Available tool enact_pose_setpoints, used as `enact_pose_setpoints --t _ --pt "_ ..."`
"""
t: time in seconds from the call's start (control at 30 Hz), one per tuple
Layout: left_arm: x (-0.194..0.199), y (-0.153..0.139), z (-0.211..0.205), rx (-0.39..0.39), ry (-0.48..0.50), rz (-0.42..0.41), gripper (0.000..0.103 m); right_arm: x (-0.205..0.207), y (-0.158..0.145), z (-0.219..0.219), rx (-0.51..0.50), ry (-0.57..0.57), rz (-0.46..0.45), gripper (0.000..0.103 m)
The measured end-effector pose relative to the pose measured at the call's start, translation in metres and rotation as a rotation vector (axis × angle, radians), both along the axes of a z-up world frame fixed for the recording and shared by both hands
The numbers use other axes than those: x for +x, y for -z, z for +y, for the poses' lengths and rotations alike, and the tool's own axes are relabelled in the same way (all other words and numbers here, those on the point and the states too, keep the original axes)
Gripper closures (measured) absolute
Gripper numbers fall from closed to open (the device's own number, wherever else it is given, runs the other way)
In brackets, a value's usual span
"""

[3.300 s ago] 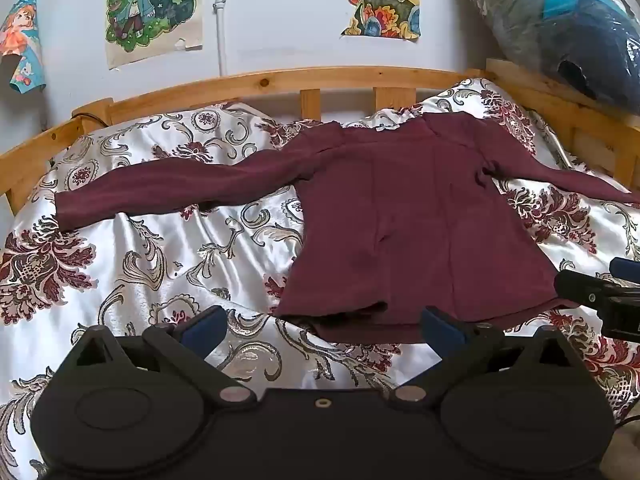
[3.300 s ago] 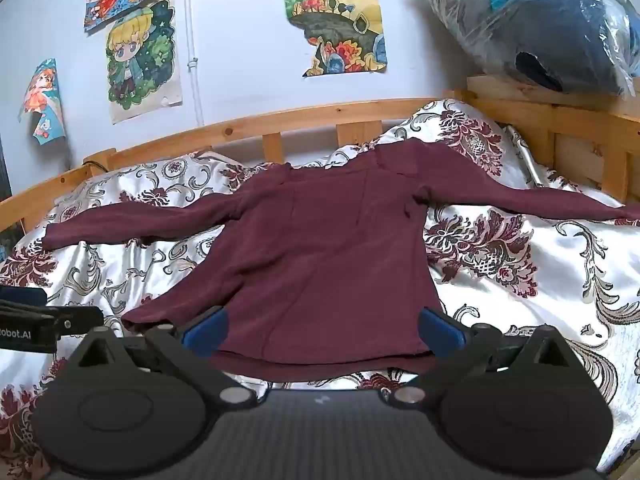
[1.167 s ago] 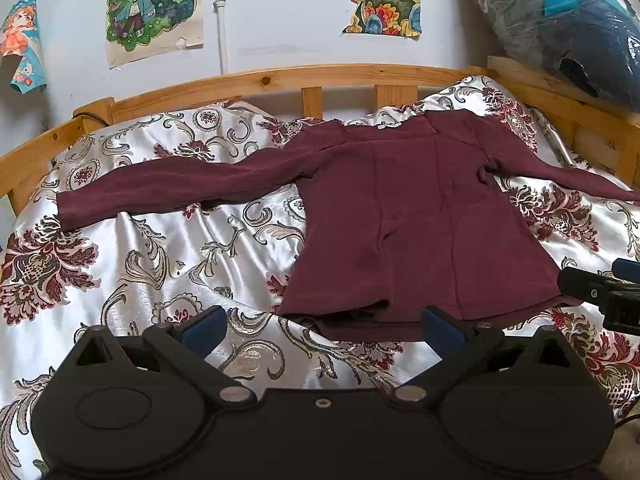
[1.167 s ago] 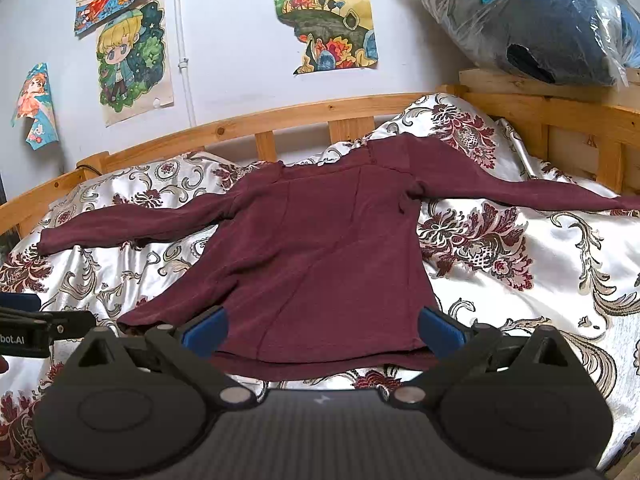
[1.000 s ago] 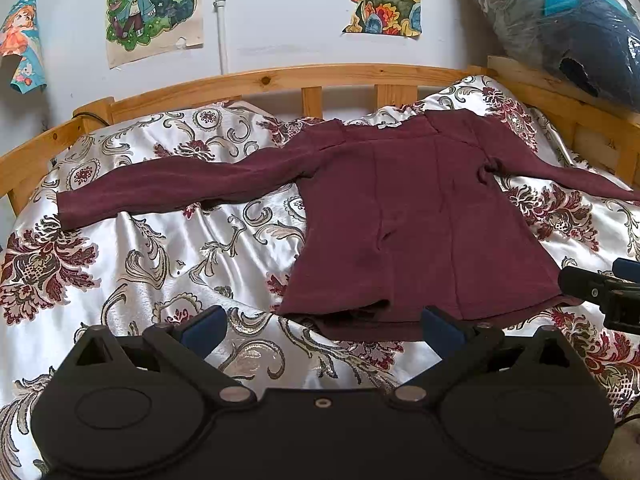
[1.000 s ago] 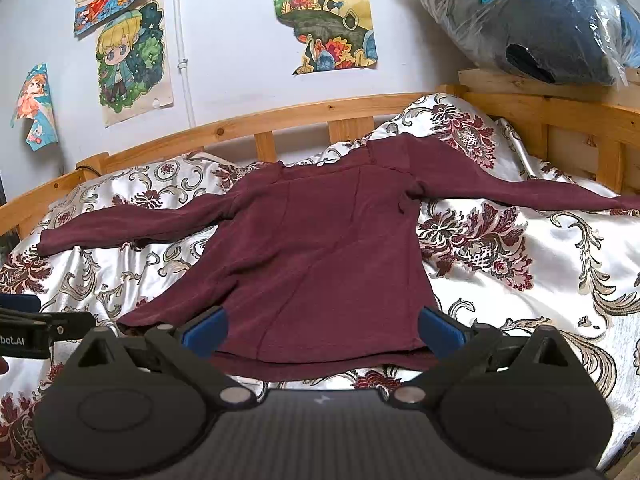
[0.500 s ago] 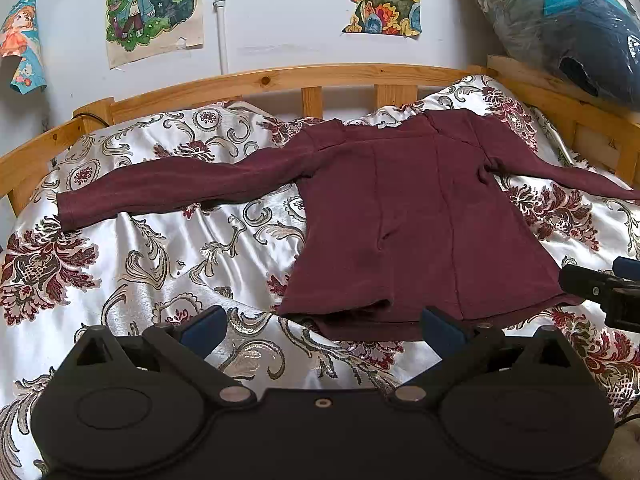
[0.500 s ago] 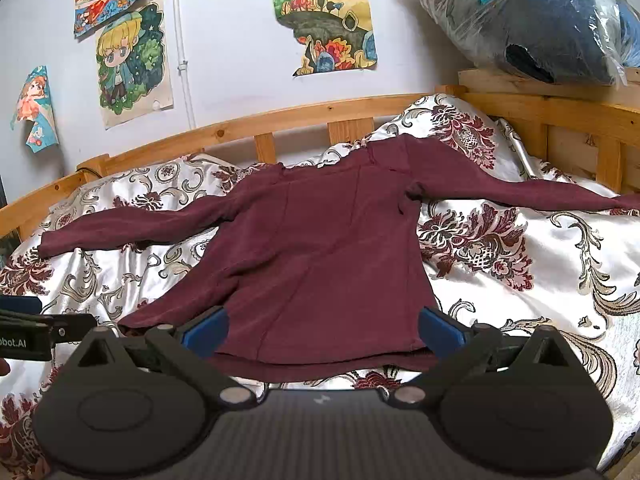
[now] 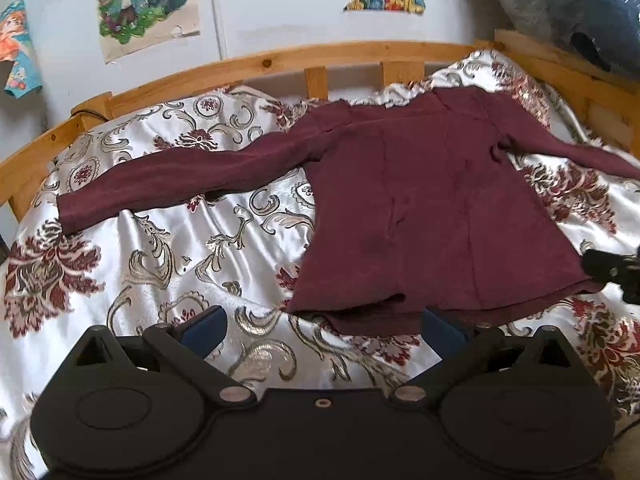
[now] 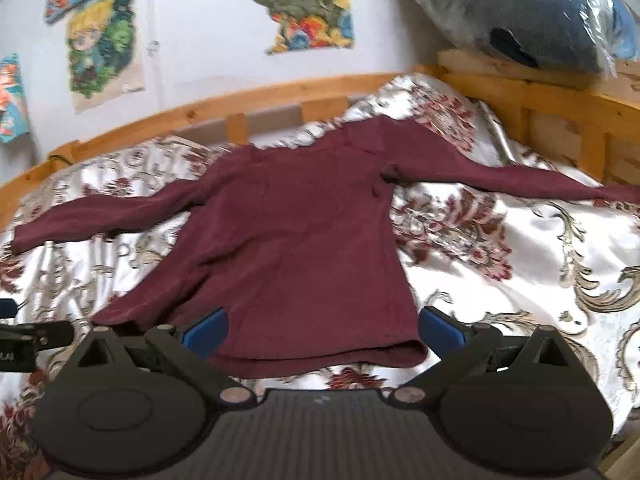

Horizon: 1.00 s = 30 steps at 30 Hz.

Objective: Fold small clothes
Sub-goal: 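Reach the right gripper to the maroon sleeve cuff and grasp it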

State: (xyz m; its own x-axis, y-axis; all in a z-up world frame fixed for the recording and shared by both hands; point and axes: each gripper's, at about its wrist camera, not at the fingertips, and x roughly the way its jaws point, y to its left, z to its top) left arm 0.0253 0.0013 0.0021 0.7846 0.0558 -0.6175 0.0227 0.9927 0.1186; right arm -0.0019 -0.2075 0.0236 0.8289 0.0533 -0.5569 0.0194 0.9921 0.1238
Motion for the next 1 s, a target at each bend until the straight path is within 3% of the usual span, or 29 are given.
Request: enact_pose_setpoints --t 0.27,0.47,0.7,0.83,1.0 --pt "0.053 -0.034 -0.012 0.099 0.053 0.059 0.001 0.028 -0.018 -0.031 -0.027 0.137 0.0 0.0" --pt "0.094 -0.045 -0.029 0.046 0.045 0.082 0.001 0.053 -0.027 -0.067 -0.005 0.215 -0.016 0.0" --pt "0.129 -0.023 -0.052 -0.054 0.017 0.045 0.001 0.067 -0.032 -0.129 -0.059 0.378 -0.114 0.0" --pt "0.144 0.002 -0.061 -0.109 0.004 0.102 0.001 0.067 -0.026 -0.184 -0.037 0.518 -0.194 0.0" --pt "0.152 0.024 -0.067 -0.153 0.028 0.169 0.001 0.084 -0.018 -0.243 -0.025 0.627 -0.14 0.0"
